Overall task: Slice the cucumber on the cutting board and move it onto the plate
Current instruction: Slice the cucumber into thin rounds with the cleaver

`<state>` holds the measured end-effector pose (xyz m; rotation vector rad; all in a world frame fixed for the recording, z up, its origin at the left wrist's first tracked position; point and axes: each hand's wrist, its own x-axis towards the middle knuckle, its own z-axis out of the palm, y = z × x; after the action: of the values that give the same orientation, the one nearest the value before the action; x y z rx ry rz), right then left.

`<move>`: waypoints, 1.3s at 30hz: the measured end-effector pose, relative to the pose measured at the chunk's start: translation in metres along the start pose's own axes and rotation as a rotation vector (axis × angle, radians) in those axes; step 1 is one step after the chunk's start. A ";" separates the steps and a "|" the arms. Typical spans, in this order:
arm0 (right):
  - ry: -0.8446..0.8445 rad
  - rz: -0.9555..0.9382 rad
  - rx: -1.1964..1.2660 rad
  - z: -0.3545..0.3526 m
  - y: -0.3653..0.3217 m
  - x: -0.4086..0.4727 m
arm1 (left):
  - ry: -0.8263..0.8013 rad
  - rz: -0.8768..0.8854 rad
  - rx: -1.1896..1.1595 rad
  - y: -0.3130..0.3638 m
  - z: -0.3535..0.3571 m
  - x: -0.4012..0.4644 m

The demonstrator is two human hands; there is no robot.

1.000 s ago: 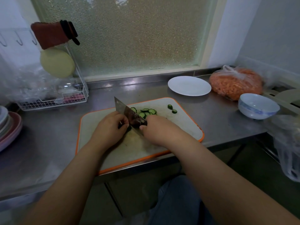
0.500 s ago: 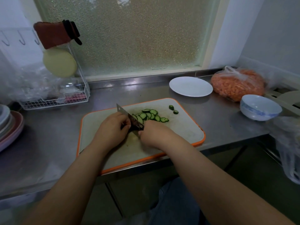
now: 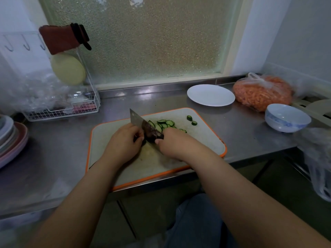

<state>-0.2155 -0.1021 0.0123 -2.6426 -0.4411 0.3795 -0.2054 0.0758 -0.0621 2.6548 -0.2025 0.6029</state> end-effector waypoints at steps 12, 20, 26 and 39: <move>-0.006 0.011 -0.008 -0.005 -0.008 -0.001 | -0.016 -0.015 -0.018 0.000 -0.001 0.001; -0.083 0.046 -0.049 0.012 -0.010 0.008 | -0.015 -0.009 0.000 0.002 -0.002 0.001; -0.085 0.050 0.021 -0.003 -0.001 0.006 | -0.006 -0.057 -0.003 0.004 -0.006 -0.001; 0.181 0.015 -0.059 -0.027 0.042 -0.012 | 0.083 0.268 0.352 0.049 -0.006 0.004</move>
<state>-0.2076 -0.1521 0.0192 -2.7084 -0.3799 0.1320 -0.2154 0.0341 -0.0380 2.9552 -0.4728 0.9062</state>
